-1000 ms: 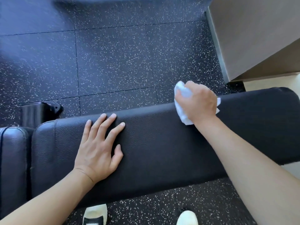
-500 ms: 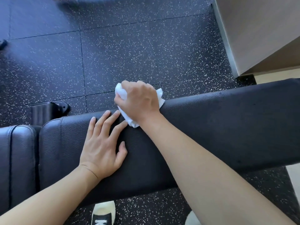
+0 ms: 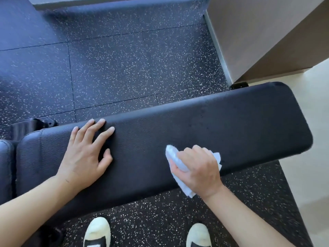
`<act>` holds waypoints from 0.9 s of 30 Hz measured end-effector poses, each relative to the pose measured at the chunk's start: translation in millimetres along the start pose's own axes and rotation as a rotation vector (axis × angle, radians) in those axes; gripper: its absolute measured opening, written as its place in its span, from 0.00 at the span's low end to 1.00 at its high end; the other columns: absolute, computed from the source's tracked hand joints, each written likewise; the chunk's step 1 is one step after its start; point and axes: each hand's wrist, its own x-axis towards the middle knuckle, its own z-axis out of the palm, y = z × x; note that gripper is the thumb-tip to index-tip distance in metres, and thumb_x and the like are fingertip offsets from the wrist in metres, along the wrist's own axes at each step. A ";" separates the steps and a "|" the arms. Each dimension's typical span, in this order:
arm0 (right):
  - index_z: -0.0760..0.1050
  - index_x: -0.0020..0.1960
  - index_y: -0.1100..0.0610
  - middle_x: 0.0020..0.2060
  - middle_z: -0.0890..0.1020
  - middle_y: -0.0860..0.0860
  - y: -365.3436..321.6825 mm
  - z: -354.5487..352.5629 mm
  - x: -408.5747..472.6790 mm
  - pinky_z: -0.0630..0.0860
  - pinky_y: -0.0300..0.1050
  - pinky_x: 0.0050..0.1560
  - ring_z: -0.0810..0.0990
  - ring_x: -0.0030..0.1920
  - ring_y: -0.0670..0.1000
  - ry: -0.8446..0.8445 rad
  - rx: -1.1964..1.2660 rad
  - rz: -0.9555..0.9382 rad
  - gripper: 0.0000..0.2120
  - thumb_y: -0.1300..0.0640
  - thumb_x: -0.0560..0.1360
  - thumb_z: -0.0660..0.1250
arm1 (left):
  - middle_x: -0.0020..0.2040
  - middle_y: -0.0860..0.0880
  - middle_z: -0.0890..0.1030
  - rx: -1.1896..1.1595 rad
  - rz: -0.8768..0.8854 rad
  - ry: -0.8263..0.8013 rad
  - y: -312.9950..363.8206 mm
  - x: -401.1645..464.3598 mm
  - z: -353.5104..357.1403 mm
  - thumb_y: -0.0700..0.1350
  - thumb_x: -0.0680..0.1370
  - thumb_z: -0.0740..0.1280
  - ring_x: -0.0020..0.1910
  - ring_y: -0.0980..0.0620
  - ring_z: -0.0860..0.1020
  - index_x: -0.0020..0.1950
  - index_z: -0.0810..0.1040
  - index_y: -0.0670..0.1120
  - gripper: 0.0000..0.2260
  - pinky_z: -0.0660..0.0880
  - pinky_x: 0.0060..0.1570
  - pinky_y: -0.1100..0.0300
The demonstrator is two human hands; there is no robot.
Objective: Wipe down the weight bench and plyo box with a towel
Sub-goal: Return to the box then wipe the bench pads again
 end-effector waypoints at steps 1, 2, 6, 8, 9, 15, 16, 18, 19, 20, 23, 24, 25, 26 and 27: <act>0.69 0.33 0.54 0.28 0.64 0.48 15.8 -3.4 0.3 0.65 0.51 0.29 0.63 0.31 0.54 0.005 -0.019 -0.001 0.16 0.53 0.75 0.70 | 0.78 0.41 0.70 -0.015 -0.012 -0.014 2.5 2.8 -4.0 0.55 0.76 0.59 0.79 0.34 0.65 0.75 0.75 0.47 0.29 0.60 0.76 0.32; 0.69 0.33 0.54 0.28 0.65 0.48 32.2 -2.1 5.5 0.63 0.50 0.29 0.63 0.31 0.53 0.017 -0.049 0.017 0.15 0.52 0.76 0.67 | 0.76 0.41 0.71 -0.027 -0.018 -0.026 6.5 6.6 -8.9 0.56 0.76 0.59 0.77 0.33 0.66 0.74 0.76 0.46 0.29 0.62 0.76 0.32; 0.73 0.36 0.53 0.28 0.66 0.49 68.8 16.7 66.9 0.55 0.47 0.36 0.63 0.30 0.55 0.039 -0.220 0.356 0.22 0.50 0.80 0.46 | 0.76 0.43 0.69 0.042 0.179 -0.046 39.8 29.1 -18.1 0.54 0.78 0.58 0.78 0.36 0.66 0.74 0.73 0.47 0.26 0.63 0.75 0.34; 0.73 0.35 0.54 0.26 0.72 0.51 48.9 25.6 93.9 0.59 0.46 0.34 0.71 0.29 0.59 0.118 -0.143 0.502 0.13 0.51 0.74 0.59 | 0.78 0.46 0.68 -0.016 0.163 -0.035 70.3 47.9 -9.2 0.52 0.79 0.58 0.78 0.39 0.65 0.77 0.70 0.49 0.26 0.62 0.76 0.35; 0.74 0.35 0.55 0.27 0.74 0.52 29.2 31.5 100.2 0.63 0.47 0.33 0.74 0.29 0.60 0.126 -0.096 0.494 0.11 0.49 0.72 0.63 | 0.78 0.47 0.69 -0.065 0.084 -0.011 87.3 56.0 -1.8 0.51 0.79 0.58 0.78 0.40 0.66 0.77 0.70 0.50 0.26 0.61 0.76 0.36; 0.73 0.36 0.53 0.29 0.72 0.49 -17.1 22.9 41.2 0.64 0.49 0.32 0.70 0.32 0.55 0.015 0.052 0.234 0.12 0.49 0.73 0.68 | 0.82 0.47 0.65 -0.138 -0.234 0.157 138.8 57.1 37.1 0.49 0.80 0.52 0.84 0.43 0.57 0.80 0.67 0.50 0.28 0.50 0.82 0.38; 0.71 0.35 0.53 0.28 0.70 0.49 -1.2 13.9 25.0 0.64 0.49 0.31 0.68 0.31 0.55 0.033 0.027 0.212 0.12 0.50 0.73 0.69 | 0.82 0.47 0.64 -0.126 -0.230 0.167 138.7 57.0 38.4 0.48 0.80 0.53 0.84 0.42 0.57 0.80 0.67 0.50 0.27 0.50 0.82 0.37; 0.70 0.34 0.54 0.28 0.67 0.48 33.7 -5.9 0.3 0.65 0.51 0.29 0.65 0.31 0.54 0.074 -0.044 0.205 0.13 0.52 0.75 0.68 | 0.82 0.46 0.65 -0.102 -0.227 0.175 140.3 57.1 39.3 0.47 0.80 0.55 0.83 0.42 0.58 0.80 0.68 0.50 0.27 0.51 0.81 0.37; 0.69 0.35 0.53 0.29 0.65 0.48 49.5 -12.8 -5.1 0.66 0.51 0.28 0.63 0.31 0.53 0.100 -0.064 0.215 0.13 0.52 0.77 0.66 | 0.82 0.46 0.65 -0.091 -0.237 0.176 141.1 57.2 39.9 0.47 0.79 0.56 0.83 0.42 0.58 0.80 0.68 0.50 0.27 0.51 0.81 0.37; 0.68 0.36 0.52 0.30 0.62 0.46 63.1 -16.1 -4.8 0.66 0.51 0.28 0.61 0.32 0.52 0.124 -0.076 0.232 0.13 0.52 0.78 0.64 | 0.82 0.46 0.65 -0.086 -0.246 0.176 141.9 57.6 39.7 0.47 0.79 0.57 0.83 0.42 0.58 0.79 0.68 0.49 0.27 0.52 0.81 0.37; 0.63 0.40 0.47 0.31 0.60 0.45 84.2 -10.4 21.2 0.66 0.49 0.28 0.60 0.32 0.51 0.173 -0.089 0.334 0.13 0.53 0.75 0.67 | 0.81 0.46 0.65 -0.088 -0.259 0.168 147.3 57.6 39.5 0.47 0.78 0.58 0.83 0.41 0.59 0.79 0.69 0.49 0.27 0.51 0.81 0.37; 0.65 0.40 0.48 0.29 0.62 0.46 82.2 -4.1 36.2 0.67 0.49 0.29 0.62 0.30 0.53 0.177 -0.072 0.364 0.11 0.53 0.74 0.68 | 0.81 0.46 0.65 -0.086 -0.262 0.170 147.5 58.0 39.2 0.47 0.78 0.58 0.83 0.41 0.59 0.79 0.69 0.49 0.28 0.52 0.81 0.37; 0.68 0.39 0.50 0.27 0.65 0.48 76.7 3.8 52.5 0.68 0.49 0.29 0.65 0.29 0.55 0.168 -0.055 0.389 0.10 0.53 0.73 0.69 | 0.81 0.46 0.66 -0.084 -0.266 0.172 147.1 58.7 38.8 0.47 0.78 0.58 0.83 0.41 0.59 0.79 0.69 0.49 0.28 0.52 0.81 0.37; 0.71 0.37 0.52 0.27 0.69 0.49 67.9 13.4 69.3 0.69 0.49 0.30 0.69 0.29 0.56 0.150 -0.046 0.405 0.09 0.52 0.73 0.68 | 0.81 0.46 0.66 -0.085 -0.270 0.172 146.5 59.6 38.7 0.47 0.78 0.58 0.83 0.41 0.59 0.79 0.70 0.49 0.28 0.52 0.81 0.37; 0.72 0.36 0.53 0.27 0.72 0.50 56.1 23.9 85.2 0.69 0.49 0.31 0.71 0.30 0.57 0.127 -0.038 0.400 0.09 0.51 0.72 0.69 | 0.81 0.46 0.65 -0.084 -0.273 0.171 145.7 59.9 39.0 0.47 0.78 0.58 0.83 0.41 0.59 0.79 0.69 0.49 0.28 0.51 0.81 0.37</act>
